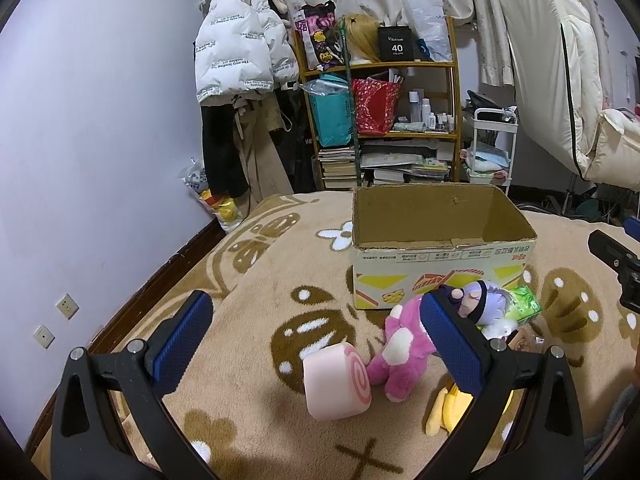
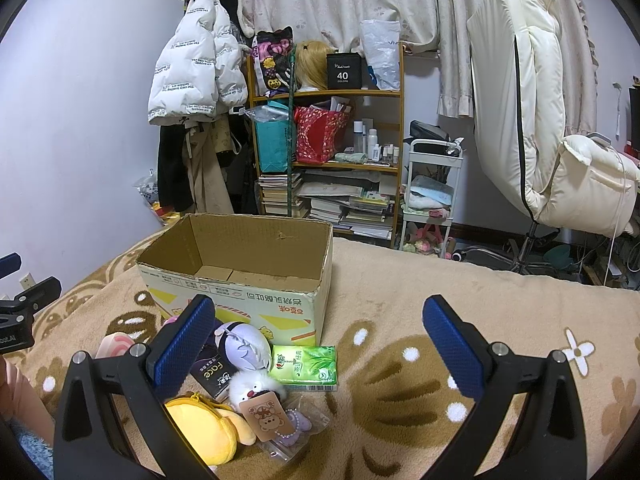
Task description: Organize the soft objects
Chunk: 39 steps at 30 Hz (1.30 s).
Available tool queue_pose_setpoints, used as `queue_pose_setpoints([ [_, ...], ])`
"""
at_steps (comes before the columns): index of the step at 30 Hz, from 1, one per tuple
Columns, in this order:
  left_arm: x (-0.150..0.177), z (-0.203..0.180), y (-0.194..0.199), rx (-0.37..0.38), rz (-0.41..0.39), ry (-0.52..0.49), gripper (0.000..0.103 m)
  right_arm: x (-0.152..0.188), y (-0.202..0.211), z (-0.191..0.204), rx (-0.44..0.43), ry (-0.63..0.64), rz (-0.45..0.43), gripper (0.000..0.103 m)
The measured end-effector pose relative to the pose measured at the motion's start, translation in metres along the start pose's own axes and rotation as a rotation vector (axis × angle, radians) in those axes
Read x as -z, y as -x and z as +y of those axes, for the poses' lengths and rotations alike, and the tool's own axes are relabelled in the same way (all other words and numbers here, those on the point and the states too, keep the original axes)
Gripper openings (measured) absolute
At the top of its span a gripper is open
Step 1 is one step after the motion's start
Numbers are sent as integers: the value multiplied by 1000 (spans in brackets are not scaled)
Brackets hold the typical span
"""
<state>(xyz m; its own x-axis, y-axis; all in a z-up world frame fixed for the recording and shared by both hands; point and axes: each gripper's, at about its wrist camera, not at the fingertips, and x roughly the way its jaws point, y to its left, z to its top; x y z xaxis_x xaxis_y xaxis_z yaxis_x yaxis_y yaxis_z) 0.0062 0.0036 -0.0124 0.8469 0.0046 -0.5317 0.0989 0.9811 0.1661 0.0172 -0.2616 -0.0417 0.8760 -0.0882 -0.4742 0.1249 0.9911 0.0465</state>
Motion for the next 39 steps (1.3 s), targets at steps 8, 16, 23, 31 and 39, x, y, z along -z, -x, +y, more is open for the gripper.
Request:
queue_pose_setpoints([
  [8,4,3,-2,-1,2,0,102,0,0,0,-1,0,1,103],
  [16,5,5,-3,-1,4,0,102,0,0,0,0,-1,1,103],
  [23,5,5,-3,-2,5,-1,102,1,-2,-1,1,-5,-1,103],
  [31,9,8,-6,-3,4,-1,102,0,2,3,2,0,-6,103],
  [39,13,11,-9,-9,7,-6,102,2,2,4,0,-1,-7,103],
])
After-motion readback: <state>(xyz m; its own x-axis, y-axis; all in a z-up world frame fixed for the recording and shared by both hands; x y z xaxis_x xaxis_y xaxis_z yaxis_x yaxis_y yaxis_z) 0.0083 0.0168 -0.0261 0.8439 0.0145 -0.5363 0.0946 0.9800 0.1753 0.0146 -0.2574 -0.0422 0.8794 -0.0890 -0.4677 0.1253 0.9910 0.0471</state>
